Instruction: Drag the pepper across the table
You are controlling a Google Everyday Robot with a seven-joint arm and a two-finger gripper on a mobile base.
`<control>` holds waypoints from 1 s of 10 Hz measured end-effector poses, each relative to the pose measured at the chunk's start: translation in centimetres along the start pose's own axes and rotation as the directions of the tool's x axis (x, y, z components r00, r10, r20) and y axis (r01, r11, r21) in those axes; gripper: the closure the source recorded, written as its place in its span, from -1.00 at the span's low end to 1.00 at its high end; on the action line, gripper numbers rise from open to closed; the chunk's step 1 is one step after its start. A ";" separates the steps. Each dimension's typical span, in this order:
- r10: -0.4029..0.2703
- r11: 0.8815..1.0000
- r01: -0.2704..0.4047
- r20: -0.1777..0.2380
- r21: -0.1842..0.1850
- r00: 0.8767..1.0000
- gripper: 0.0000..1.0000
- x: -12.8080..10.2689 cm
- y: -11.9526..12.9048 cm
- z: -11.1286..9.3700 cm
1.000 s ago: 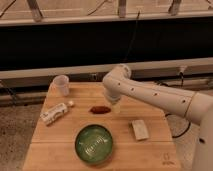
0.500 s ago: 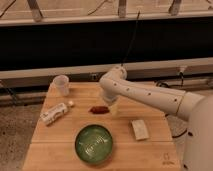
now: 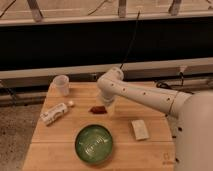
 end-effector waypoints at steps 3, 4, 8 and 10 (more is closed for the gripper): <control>0.007 1.000 -0.007 0.015 -0.017 1.000 -0.60 0.3 -0.1 1.6; 0.010 1.000 -0.010 0.020 -0.024 1.000 -0.60 0.5 -0.2 2.1; 0.018 0.999 -0.017 0.031 -0.038 0.999 -0.60 0.6 -0.4 3.4; 0.023 0.999 -0.022 0.035 -0.043 0.999 -0.60 0.8 -0.4 3.9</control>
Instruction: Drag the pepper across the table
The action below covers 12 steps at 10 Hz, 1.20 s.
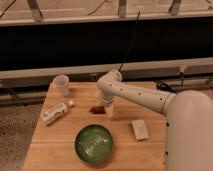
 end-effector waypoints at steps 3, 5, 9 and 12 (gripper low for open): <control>0.007 1.000 -0.007 0.002 -0.005 1.000 -0.60 0.2 -0.3 0.7; 0.011 1.000 -0.011 0.004 -0.005 1.000 -0.60 0.2 -0.6 1.0; 0.018 1.000 -0.018 0.005 -0.007 1.000 -0.39 0.4 -0.8 1.3; 0.020 1.000 -0.020 0.006 -0.007 1.000 0.19 0.3 -1.1 1.5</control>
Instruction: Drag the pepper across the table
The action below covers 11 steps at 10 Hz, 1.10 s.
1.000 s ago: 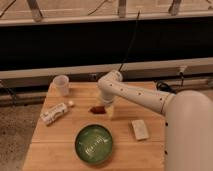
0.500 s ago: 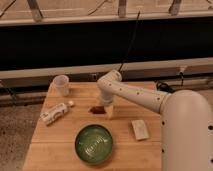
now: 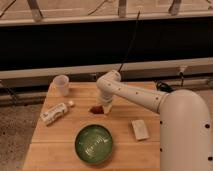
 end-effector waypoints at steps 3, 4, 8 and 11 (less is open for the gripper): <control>0.009 1.000 -0.009 0.002 0.001 1.000 0.82 0.0 0.7 -0.1; 0.020 1.000 -0.020 -0.005 0.000 1.000 0.92 0.1 1.2 -0.2; 0.056 0.998 -0.056 -0.027 0.003 0.998 0.98 0.0 2.7 -0.6; 0.096 0.995 -0.096 -0.031 0.008 0.995 0.98 1.6 4.6 -1.1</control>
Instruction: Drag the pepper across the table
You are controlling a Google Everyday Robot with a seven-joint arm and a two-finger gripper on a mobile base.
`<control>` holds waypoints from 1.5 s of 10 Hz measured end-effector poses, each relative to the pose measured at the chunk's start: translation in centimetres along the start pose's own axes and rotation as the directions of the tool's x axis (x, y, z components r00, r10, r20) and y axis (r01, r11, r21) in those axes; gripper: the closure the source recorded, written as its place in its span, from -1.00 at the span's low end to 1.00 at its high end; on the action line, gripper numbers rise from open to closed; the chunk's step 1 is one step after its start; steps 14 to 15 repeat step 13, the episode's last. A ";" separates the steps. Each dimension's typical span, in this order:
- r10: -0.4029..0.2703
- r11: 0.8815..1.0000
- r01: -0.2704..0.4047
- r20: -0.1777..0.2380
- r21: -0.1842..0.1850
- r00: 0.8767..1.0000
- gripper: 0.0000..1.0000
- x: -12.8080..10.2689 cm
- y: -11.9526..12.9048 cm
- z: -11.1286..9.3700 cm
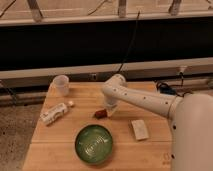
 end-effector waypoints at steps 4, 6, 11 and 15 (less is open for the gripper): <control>0.043 0.999 -0.043 -0.003 0.006 0.999 0.98 1.7 1.3 -0.5; 0.064 0.998 -0.064 -0.008 0.005 0.998 0.98 3.6 2.2 -0.8; 0.096 0.995 -0.096 -0.014 0.006 0.995 0.98 6.1 3.5 -1.4; 0.114 0.993 -0.114 -0.017 0.007 0.993 0.98 8.6 4.7 -1.8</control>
